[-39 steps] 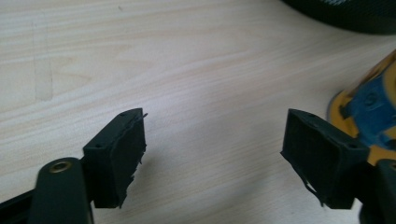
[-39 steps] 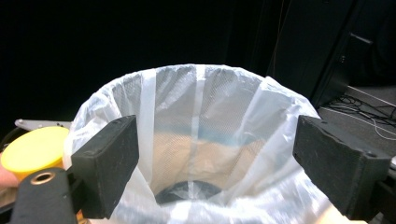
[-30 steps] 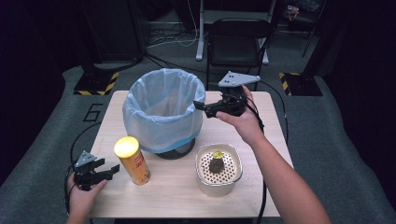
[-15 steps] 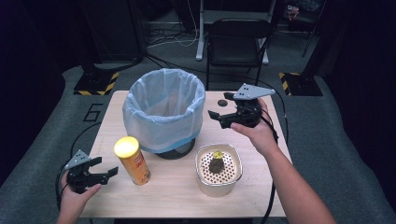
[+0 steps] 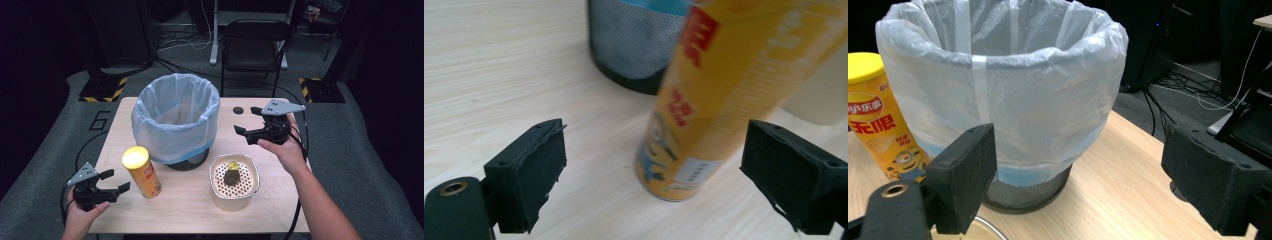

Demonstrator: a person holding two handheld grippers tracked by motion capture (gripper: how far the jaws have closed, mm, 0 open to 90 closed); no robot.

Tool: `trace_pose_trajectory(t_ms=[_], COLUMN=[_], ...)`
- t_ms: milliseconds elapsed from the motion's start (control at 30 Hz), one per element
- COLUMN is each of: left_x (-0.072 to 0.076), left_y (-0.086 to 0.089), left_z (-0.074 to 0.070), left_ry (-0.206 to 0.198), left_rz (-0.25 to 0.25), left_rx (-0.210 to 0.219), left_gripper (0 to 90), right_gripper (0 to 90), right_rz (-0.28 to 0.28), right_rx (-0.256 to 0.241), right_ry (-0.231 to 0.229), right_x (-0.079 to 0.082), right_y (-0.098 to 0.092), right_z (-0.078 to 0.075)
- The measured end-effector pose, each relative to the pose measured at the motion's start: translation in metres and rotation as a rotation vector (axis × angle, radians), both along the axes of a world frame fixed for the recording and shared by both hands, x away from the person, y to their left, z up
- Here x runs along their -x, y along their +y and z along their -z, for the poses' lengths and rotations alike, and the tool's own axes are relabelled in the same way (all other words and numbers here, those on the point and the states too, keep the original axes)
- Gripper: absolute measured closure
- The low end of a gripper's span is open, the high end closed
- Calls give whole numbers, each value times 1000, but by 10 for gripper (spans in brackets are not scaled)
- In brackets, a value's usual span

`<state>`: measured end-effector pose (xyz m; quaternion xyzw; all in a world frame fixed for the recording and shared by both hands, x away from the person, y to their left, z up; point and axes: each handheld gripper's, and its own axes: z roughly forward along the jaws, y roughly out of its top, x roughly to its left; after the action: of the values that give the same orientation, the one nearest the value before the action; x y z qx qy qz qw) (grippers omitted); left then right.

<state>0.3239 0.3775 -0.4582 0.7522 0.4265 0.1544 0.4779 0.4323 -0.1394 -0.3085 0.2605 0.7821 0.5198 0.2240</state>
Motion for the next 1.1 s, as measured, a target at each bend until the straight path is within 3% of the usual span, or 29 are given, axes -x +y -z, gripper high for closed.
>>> trace_pose_trajectory(t_ms=[200, 233, 467, 633, 733, 767, 933, 1033, 1067, 1100], left_x=[0, -1, -7, -16, -19, -21, -23, -24, -25, -25], left_y=[-16, -19, -36, -43, -48, -47, -51, -53, -54, -54], left_z=[3, 3, 12, 20, 24, 24, 27, 27, 28, 27], left_ry=[9, 1, 0, 24, 6, 0, -16, -2, -22, -16], left_rz=[21, 32, 55, 75, 65, 74, 56, 73, 66, 70], left_rx=[31, 12, 1, -32, -43, -66, -24, -37, -56, -64], left_gripper=[91, 91, 71, 71, 71, 71, 69, 69, 69, 69], right_gripper=[142, 142, 142, 142, 142, 142, 142, 142, 142, 142], right_rz=[7, 10, 24, 31, 41, 44, 57, 69, 65, 71], right_rx=[-2, -3, -13, -22, -20, -20, -28, -37, -34, -36], right_ry=[7, 14, 15, 18, 35, 38, 46, 46, 45, 48], right_x=[0, 1, 3, 5, 5, 5, 7, 8, 8, 9], right_y=[-6, -7, -16, -21, -24, -26, -32, -34, -35, -36], right_z=[6, 7, 13, 18, 23, 24, 30, 34, 34, 35])
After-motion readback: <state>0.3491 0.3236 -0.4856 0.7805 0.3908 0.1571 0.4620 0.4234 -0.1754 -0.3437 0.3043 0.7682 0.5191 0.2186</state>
